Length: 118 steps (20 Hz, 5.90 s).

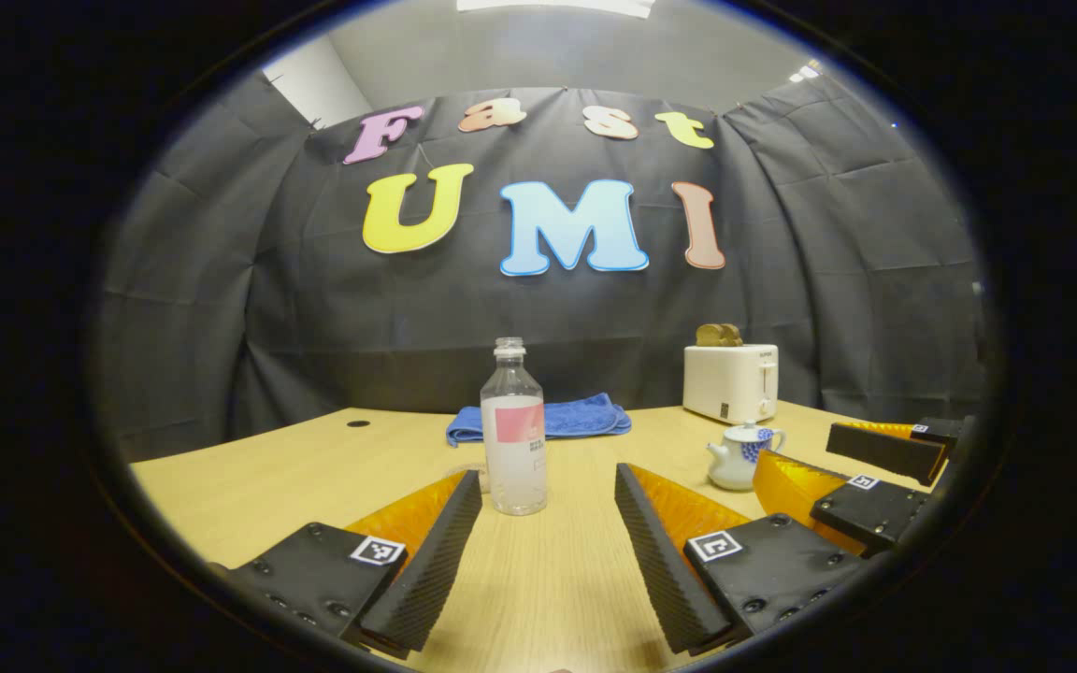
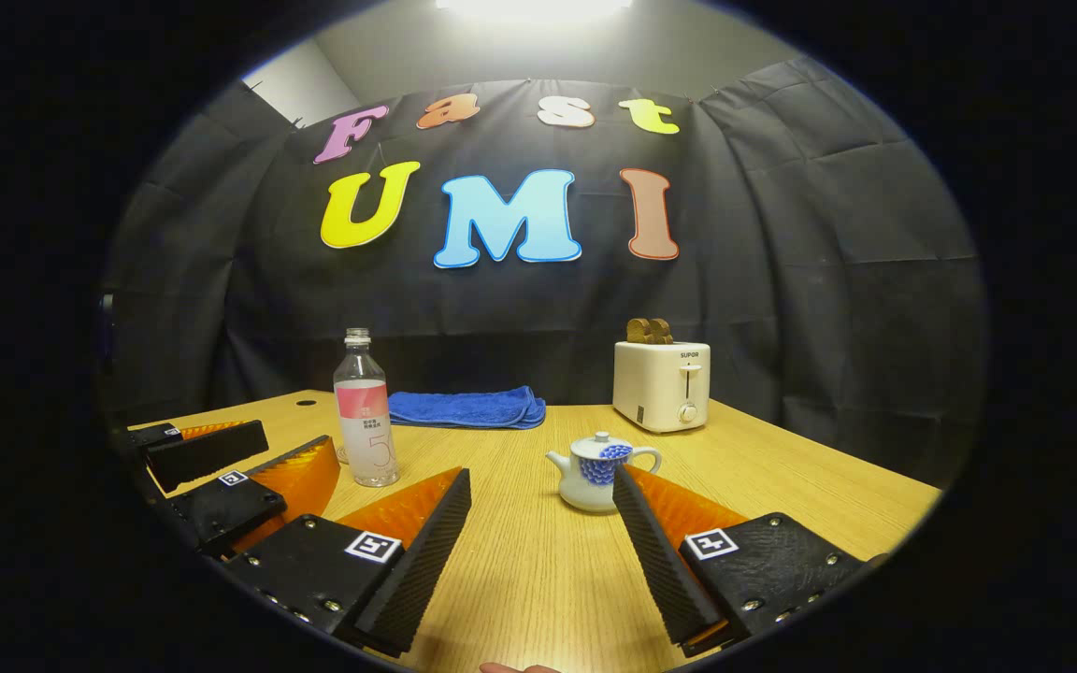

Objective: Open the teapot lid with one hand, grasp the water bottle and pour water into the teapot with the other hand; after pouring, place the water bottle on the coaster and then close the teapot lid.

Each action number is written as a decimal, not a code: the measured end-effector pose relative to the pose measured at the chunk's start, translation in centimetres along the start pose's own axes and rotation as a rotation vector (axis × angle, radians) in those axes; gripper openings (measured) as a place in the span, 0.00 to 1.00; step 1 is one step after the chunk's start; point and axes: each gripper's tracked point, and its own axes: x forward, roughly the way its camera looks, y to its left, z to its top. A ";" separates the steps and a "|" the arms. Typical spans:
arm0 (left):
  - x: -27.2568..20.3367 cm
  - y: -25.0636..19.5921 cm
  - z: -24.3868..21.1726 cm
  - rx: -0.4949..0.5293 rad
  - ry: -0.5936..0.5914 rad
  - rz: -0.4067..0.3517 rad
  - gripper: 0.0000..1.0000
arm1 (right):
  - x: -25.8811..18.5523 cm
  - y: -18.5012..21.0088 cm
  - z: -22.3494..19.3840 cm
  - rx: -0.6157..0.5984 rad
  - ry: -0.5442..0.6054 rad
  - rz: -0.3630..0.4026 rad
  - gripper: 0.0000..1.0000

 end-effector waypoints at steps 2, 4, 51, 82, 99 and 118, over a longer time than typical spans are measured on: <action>0.0 0.0 0.0 0.000 0.000 0.000 1.00 | 0.0 0.0 0.0 0.000 0.000 0.000 0.95; 0.0 0.0 0.0 0.001 0.001 0.000 1.00 | 0.0 0.1 0.0 0.002 0.001 0.004 0.95; 4.8 2.7 0.1 -0.052 0.029 -0.054 1.00 | 14.9 -5.8 -0.4 -0.047 0.087 -0.039 0.09; 13.7 3.5 1.0 -0.033 -0.007 -0.018 1.00 | 1.8 -3.2 3.7 0.012 -0.058 0.135 0.08; 17.8 4.2 -0.8 -0.041 0.026 -0.010 0.94 | 0.4 -1.9 3.3 0.022 -0.058 0.178 0.08; 13.6 -2.2 1.1 0.353 -0.029 -0.090 0.86 | -5.7 -3.1 0.2 0.044 -0.011 0.156 0.08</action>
